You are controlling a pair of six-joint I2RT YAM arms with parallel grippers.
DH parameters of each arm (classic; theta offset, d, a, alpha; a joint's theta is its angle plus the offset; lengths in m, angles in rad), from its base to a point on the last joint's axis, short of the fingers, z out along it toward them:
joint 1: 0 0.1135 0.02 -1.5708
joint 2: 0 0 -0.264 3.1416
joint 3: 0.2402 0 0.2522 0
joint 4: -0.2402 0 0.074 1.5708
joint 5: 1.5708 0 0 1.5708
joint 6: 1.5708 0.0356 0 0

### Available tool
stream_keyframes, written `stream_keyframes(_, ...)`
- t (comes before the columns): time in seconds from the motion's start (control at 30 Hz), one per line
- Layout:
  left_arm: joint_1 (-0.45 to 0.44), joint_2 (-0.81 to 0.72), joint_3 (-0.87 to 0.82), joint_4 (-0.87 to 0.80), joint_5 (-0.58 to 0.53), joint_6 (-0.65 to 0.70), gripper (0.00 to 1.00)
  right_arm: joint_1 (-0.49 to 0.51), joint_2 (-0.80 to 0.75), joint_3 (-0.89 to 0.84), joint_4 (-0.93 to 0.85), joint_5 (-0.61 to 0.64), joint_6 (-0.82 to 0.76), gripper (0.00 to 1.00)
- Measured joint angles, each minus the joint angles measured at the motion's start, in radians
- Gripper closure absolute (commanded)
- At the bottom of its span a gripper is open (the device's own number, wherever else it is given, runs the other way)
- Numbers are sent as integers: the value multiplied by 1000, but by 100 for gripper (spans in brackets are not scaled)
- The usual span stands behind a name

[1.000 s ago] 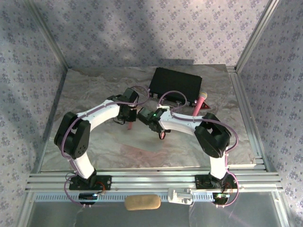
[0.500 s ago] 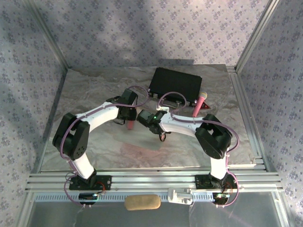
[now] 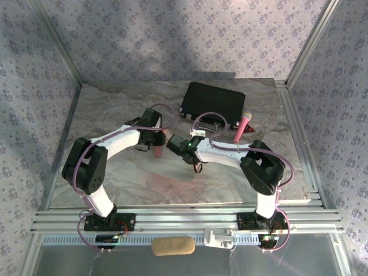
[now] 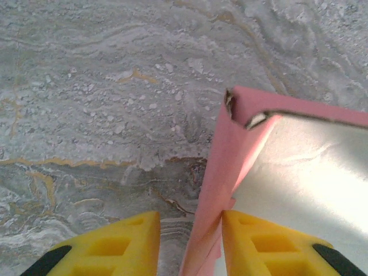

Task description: Fold the paper box

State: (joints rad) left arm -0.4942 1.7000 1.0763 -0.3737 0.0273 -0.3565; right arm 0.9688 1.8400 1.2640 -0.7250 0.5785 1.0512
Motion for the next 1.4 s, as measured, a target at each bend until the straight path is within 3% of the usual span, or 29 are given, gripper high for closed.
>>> stream_keyframes(0.17,0,0,-11,23,14,5,72,0,-2,-7,7,10,-6,100)
stream_keyframes(0.33,-4,0,-20,34,15,13,92,3,-2,-11,15,13,-14,100)
stream_keyframes(0.5,-34,0,-21,34,-43,23,100,6,-2,-11,14,28,-13,100)
stream_keyframes(0.7,-90,-1,-23,35,-174,0,100,18,-2,-11,0,47,-13,100)
stream_keyframes(0.87,-87,-18,-62,87,-178,-14,77,21,-2,-13,6,63,-13,100)
stream_keyframes(0.93,-80,-18,-75,106,-168,-17,74,22,-3,-18,9,66,-13,100)
stream_keyframes(1.1,-62,-19,-91,136,-127,-20,77,23,-8,-25,15,67,-13,100)
stream_keyframes(1.3,-58,-19,-100,154,-102,-25,100,24,-19,-26,19,71,-13,100)
stream_keyframes(1.4,-59,-19,-100,154,-108,-19,100,24,-19,-29,23,74,-13,100)
